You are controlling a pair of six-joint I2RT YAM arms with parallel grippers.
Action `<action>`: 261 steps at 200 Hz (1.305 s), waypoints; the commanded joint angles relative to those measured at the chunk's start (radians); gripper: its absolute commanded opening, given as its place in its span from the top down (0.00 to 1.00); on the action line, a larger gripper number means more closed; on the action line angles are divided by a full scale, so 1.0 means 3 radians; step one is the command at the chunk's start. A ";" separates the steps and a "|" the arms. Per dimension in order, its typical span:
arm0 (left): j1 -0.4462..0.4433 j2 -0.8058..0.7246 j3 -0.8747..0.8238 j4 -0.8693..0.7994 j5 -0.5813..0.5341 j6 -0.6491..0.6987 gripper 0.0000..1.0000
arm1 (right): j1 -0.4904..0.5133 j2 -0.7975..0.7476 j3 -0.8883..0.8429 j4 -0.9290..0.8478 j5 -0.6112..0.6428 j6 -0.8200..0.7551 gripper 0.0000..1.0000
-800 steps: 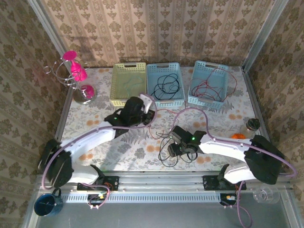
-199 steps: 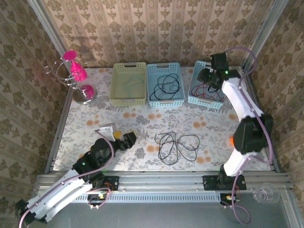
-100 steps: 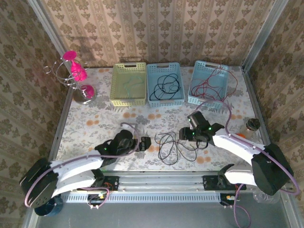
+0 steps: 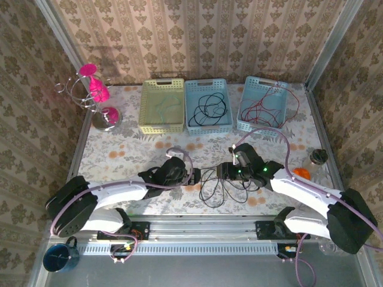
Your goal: Untangle the cables
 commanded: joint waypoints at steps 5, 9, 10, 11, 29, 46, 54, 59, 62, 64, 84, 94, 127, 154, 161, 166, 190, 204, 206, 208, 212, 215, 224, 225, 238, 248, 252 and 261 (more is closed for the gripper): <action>0.0002 -0.0289 -0.0134 -0.0292 -0.0298 -0.0150 0.02 | 0.0104 0.0170 -0.0150 0.0102 -0.0009 0.0090 0.44; 0.0003 -0.0330 -0.0160 -0.0298 -0.0324 -0.0161 0.01 | 0.0134 0.0220 -0.0165 0.0142 -0.0024 0.0101 0.44; 0.0003 -0.0337 -0.0166 -0.0300 -0.0329 -0.0163 0.01 | 0.0143 0.0230 -0.0170 0.0152 -0.0027 0.0102 0.44; 0.0003 -0.0341 -0.0174 -0.0299 -0.0335 -0.0167 0.01 | 0.0149 0.0241 -0.0175 0.0162 -0.0030 0.0106 0.44; 0.0021 -0.0470 -0.0258 -0.0313 -0.0420 -0.0206 0.00 | 0.0318 0.0450 -0.0208 0.0298 0.0020 0.0154 0.44; 0.0049 -0.0518 -0.0258 -0.0369 -0.0422 -0.0203 0.00 | 0.0419 0.0619 -0.0194 0.0375 0.0054 0.0195 0.57; 0.0063 -0.0524 -0.0230 -0.0408 -0.0412 -0.0184 0.00 | 0.0453 0.0642 -0.0169 0.0365 0.0081 0.0205 0.72; 0.0064 -0.0528 -0.0207 -0.0440 -0.0414 -0.0168 0.00 | 0.0470 0.0625 -0.0142 0.0318 0.0129 0.0208 0.82; 0.0064 -0.0530 -0.0188 -0.0459 -0.0409 -0.0166 0.00 | 0.0488 0.0603 -0.0122 0.0282 0.0165 0.0206 0.88; 0.0068 -0.0529 -0.0180 -0.0471 -0.0407 -0.0162 0.00 | 0.0499 0.0584 -0.0107 0.0245 0.0186 0.0206 0.91; 0.0072 -0.0549 -0.0094 -0.0546 -0.0385 -0.0116 0.00 | 0.0688 0.0235 0.0209 -0.0286 0.0576 0.0048 1.00; 0.0066 -0.0557 -0.0085 -0.0510 -0.0350 -0.0093 0.00 | 0.0810 0.0043 0.0456 -0.0591 0.0817 -0.0067 1.00; 0.0032 -0.0693 -0.0165 -0.0308 -0.0322 -0.0004 0.00 | 0.0995 -0.0281 0.1253 -0.1195 0.1262 -0.0379 1.00; 0.0028 -0.0953 -0.0223 -0.0377 -0.0407 0.0009 0.01 | 0.1046 -0.0277 0.1771 -0.1340 0.1505 -0.0654 1.00; 0.0028 -0.1024 -0.0232 -0.0435 -0.0425 0.0018 0.00 | 0.1050 -0.0259 0.1893 -0.1349 0.1536 -0.0725 1.00; 0.0028 -0.1085 -0.0240 -0.0472 -0.0436 0.0016 0.00 | 0.1054 -0.0244 0.1965 -0.1347 0.1549 -0.0775 1.00; 0.0026 -0.1336 -0.0344 -0.0554 -0.0462 -0.0030 0.00 | 0.1056 -0.0144 0.2442 -0.1386 0.1614 -0.1016 1.00; 0.0027 -0.1484 -0.0446 -0.0527 -0.0463 -0.0078 0.00 | 0.1066 -0.0084 0.2728 -0.1403 0.1645 -0.1148 1.00; 0.0024 -0.1505 -0.0464 -0.0525 -0.0463 -0.0088 0.01 | 0.1067 -0.0072 0.2766 -0.1402 0.1648 -0.1169 1.00; 0.0020 -0.1526 -0.0478 -0.0523 -0.0463 -0.0095 0.01 | 0.1067 -0.0062 0.2806 -0.1400 0.1652 -0.1186 1.00; 0.0020 -0.1557 -0.0503 -0.0516 -0.0467 -0.0114 0.01 | 0.1067 -0.0043 0.2882 -0.1398 0.1653 -0.1229 1.00; 0.0022 -0.1584 -0.0523 -0.0510 -0.0465 -0.0122 0.01 | 0.1067 -0.0025 0.2943 -0.1404 0.1658 -0.1253 1.00; 0.0023 -0.1658 -0.0566 -0.0513 -0.0477 -0.0137 0.01 | 0.1072 0.0034 0.3132 -0.1416 0.1655 -0.1338 1.00; 0.0023 -0.1666 -0.0571 -0.0513 -0.0480 -0.0138 0.01 | 0.1072 0.0038 0.3153 -0.1417 0.1654 -0.1348 1.00; 0.0022 -0.1751 -0.0618 -0.0552 -0.0511 -0.0162 0.01 | 0.1081 0.0161 0.3451 -0.1465 0.1654 -0.1464 1.00; 0.0020 -0.1807 -0.0640 -0.0581 -0.0526 -0.0174 0.01 | 0.1090 0.0260 0.3674 -0.1506 0.1652 -0.1541 1.00; 0.0023 -0.1830 -0.0655 -0.0587 -0.0524 -0.0181 0.01 | 0.1096 0.0305 0.3765 -0.1528 0.1648 -0.1565 1.00; 0.0023 -0.1874 -0.0684 -0.0590 -0.0524 -0.0195 0.01 | 0.1116 0.0393 0.3961 -0.1567 0.1639 -0.1619 1.00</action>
